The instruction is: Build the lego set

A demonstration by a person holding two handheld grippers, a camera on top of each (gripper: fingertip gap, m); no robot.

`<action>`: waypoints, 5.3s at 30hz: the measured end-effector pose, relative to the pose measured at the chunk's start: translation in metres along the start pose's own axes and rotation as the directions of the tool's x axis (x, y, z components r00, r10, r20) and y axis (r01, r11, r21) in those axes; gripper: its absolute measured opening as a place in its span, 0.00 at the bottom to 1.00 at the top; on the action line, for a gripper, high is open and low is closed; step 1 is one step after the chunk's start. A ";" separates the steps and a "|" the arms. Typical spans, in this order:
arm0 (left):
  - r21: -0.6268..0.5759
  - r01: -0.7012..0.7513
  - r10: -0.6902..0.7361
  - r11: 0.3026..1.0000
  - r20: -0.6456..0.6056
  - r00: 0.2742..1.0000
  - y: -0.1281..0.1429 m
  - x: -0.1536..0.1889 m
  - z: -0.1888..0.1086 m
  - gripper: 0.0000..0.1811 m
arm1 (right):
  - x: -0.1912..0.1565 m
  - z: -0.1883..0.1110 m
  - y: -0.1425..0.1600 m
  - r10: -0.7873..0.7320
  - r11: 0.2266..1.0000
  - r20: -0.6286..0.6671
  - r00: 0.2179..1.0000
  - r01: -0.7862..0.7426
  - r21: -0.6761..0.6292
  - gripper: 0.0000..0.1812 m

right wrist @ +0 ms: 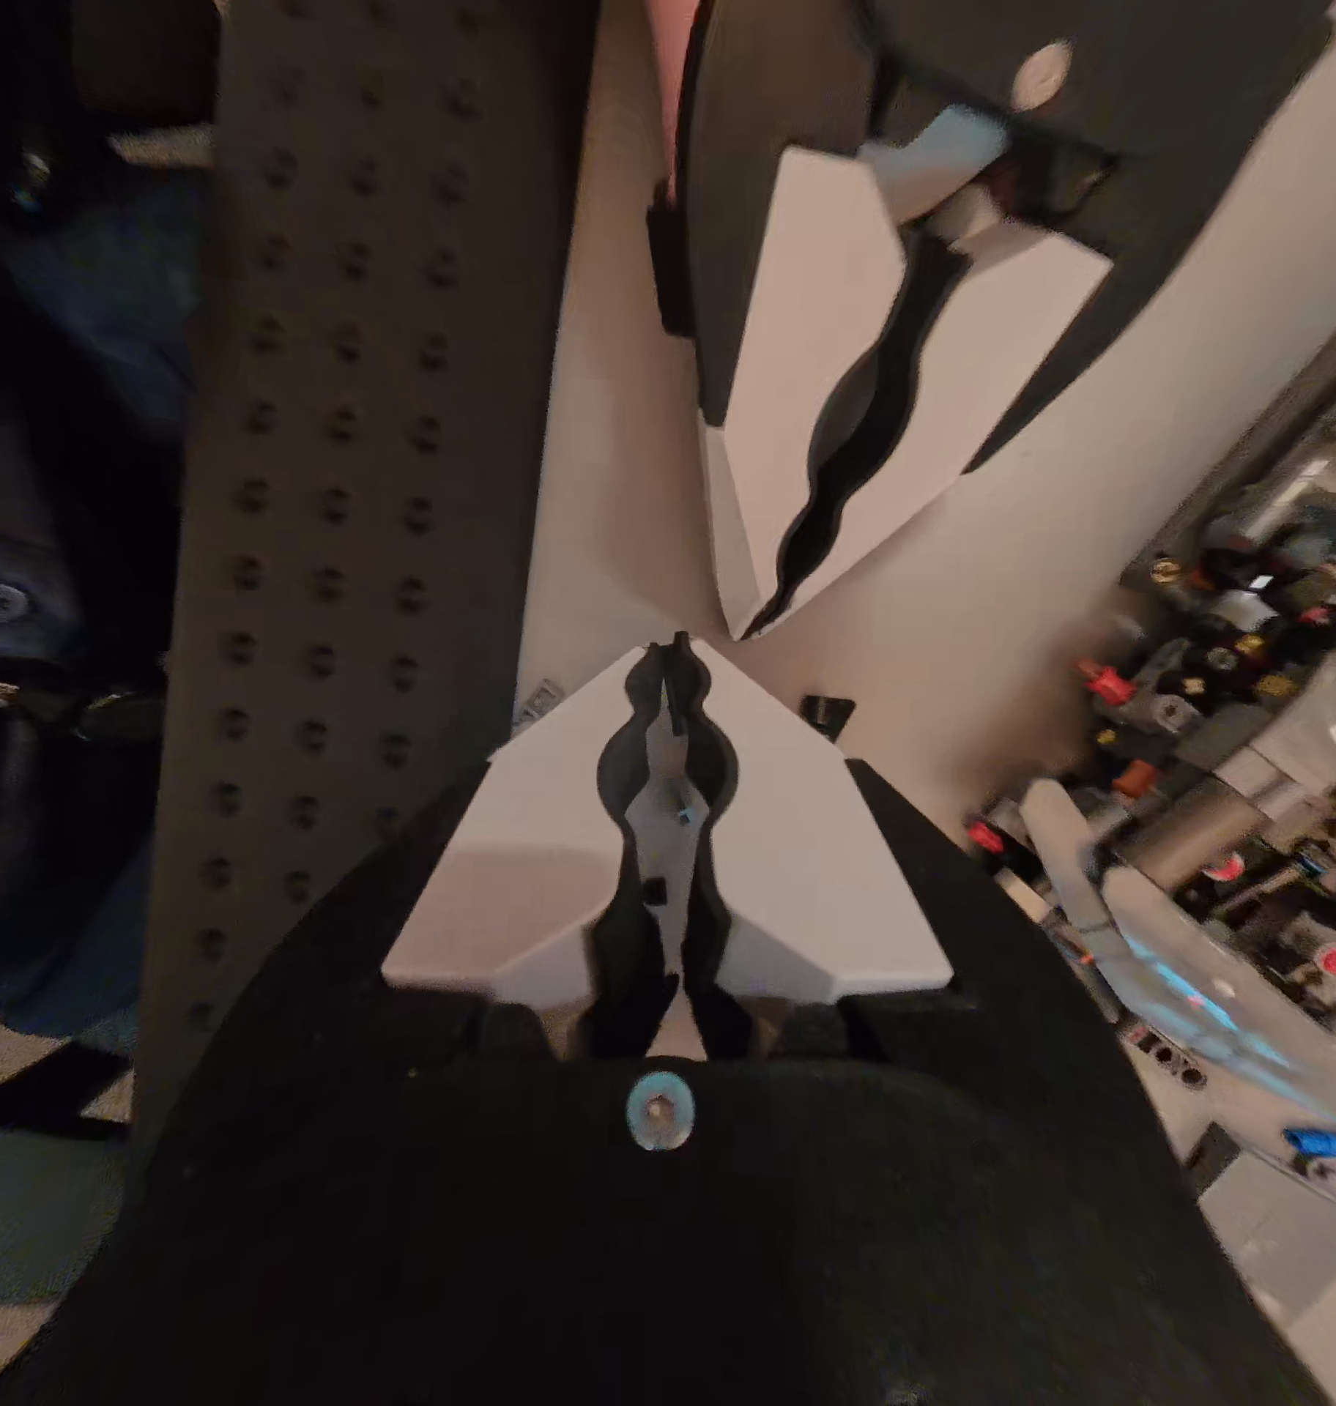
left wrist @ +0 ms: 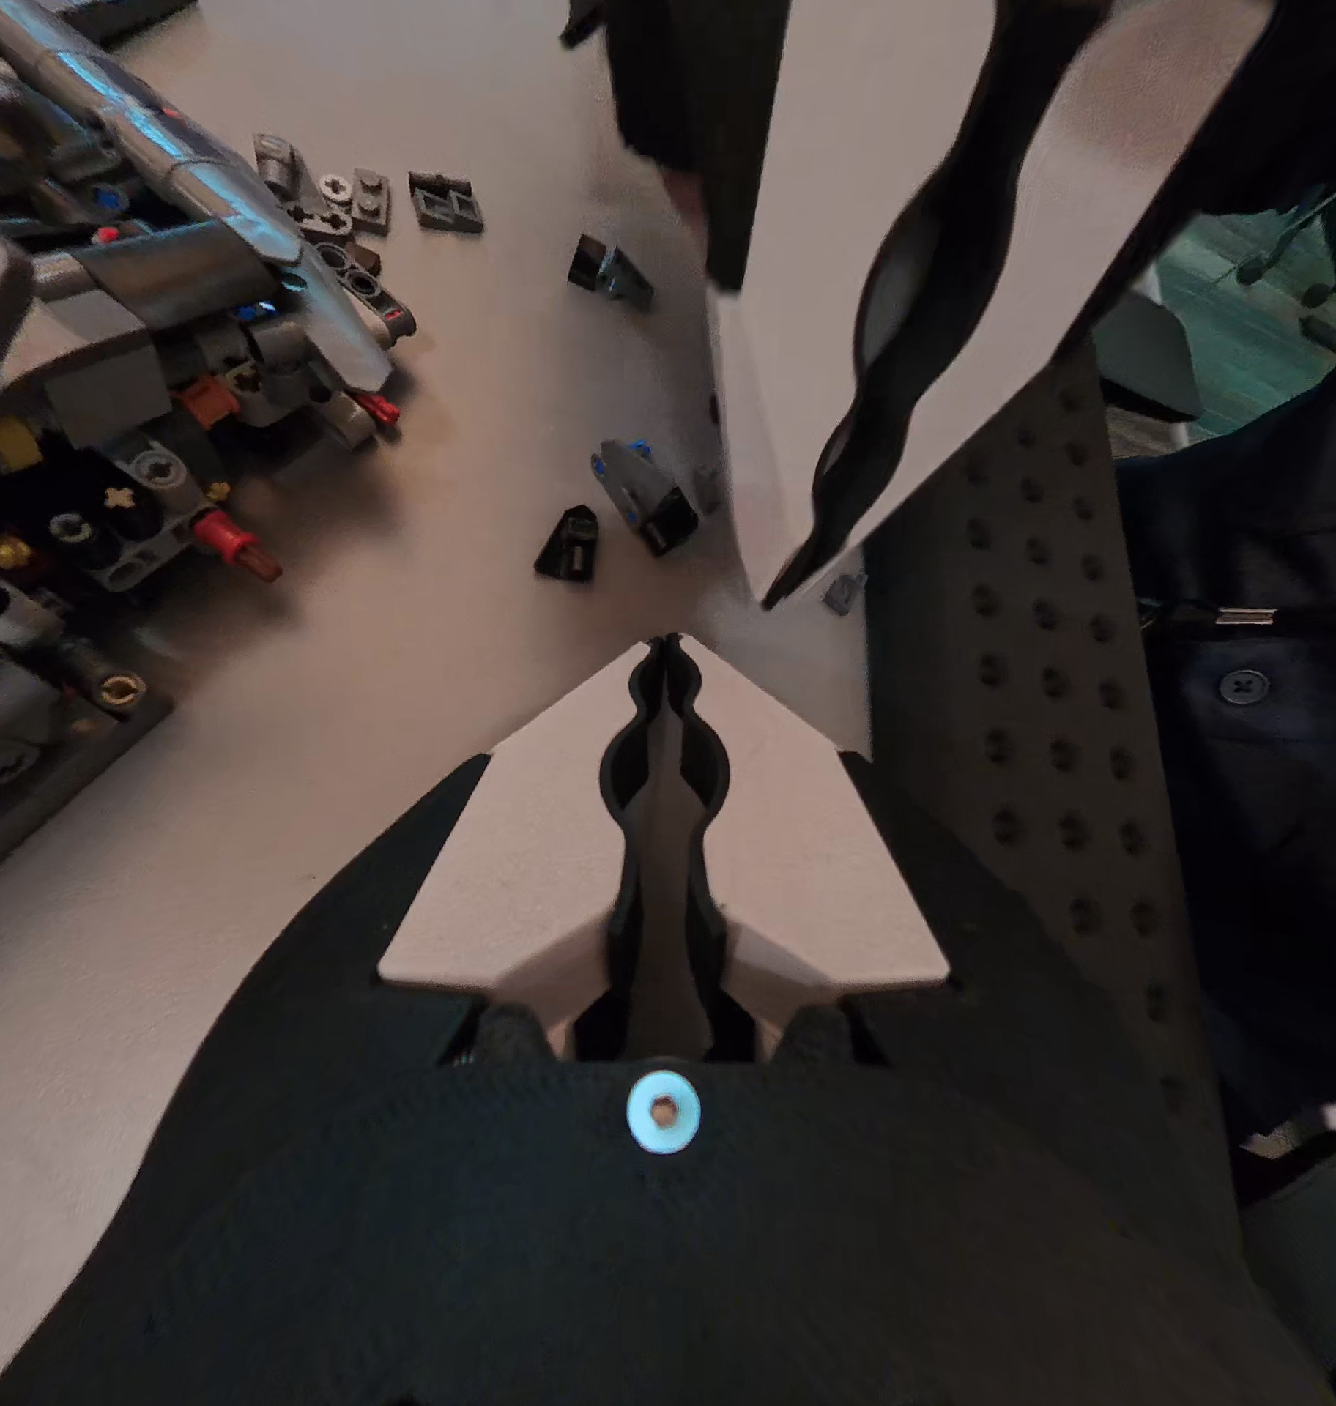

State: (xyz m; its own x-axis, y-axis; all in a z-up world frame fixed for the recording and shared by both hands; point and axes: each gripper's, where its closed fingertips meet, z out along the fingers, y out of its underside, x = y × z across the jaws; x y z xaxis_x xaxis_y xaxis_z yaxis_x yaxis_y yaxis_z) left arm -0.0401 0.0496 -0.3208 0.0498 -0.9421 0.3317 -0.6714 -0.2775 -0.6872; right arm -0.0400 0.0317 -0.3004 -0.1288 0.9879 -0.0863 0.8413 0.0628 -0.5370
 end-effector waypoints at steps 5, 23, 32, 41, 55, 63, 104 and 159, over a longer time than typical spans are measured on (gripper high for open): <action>0.082 -0.086 0.082 0.993 0.051 0.995 -0.017 0.004 -0.010 0.04 | 0.011 -0.038 -0.017 0.192 0.929 0.054 0.980 -0.199 0.312 0.00; 0.271 -0.190 0.163 0.944 0.121 0.979 -0.064 0.018 -0.020 0.01 | 0.021 -0.066 -0.035 0.311 0.761 0.103 0.945 -0.313 0.569 0.01; 0.085 -0.282 0.249 0.956 0.275 0.929 -0.051 0.006 -0.010 0.01 | 0.024 -0.049 -0.013 0.156 0.982 -0.190 0.969 -0.133 0.131 0.04; 0.053 -0.273 0.250 0.960 0.264 0.932 -0.046 0.005 -0.007 0.01 | 0.022 -0.043 -0.013 0.127 0.989 -0.188 0.974 -0.110 0.099 0.01; -0.017 -0.284 0.279 0.959 0.253 0.926 -0.039 0.005 0.000 0.01 | 0.018 -0.039 -0.009 0.040 0.998 -0.195 0.980 -0.031 0.051 0.01; -0.020 -0.303 0.299 0.953 0.249 0.921 -0.039 0.005 0.001 0.01 | 0.018 -0.039 -0.008 0.029 0.999 -0.194 0.981 -0.024 0.028 0.01; -0.086 -0.159 0.166 0.984 0.091 0.982 -0.019 -0.010 0.021 0.00 | 0.010 -0.014 0.025 -0.115 0.989 -0.236 0.965 0.088 -0.122 0.01; -0.041 -0.173 0.176 0.984 0.091 0.980 -0.025 -0.007 0.028 0.00 | 0.008 -0.010 0.034 -0.021 0.978 -0.032 0.999 0.014 -0.207 0.01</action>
State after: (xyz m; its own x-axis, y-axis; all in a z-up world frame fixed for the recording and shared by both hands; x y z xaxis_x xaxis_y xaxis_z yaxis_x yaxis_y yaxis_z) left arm -0.0032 0.0578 -0.3237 -0.0020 -0.9893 0.1456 -0.6999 -0.1026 -0.7068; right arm -0.0074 0.0432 -0.3111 -0.1299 0.9904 -0.0478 0.9299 0.1050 -0.3526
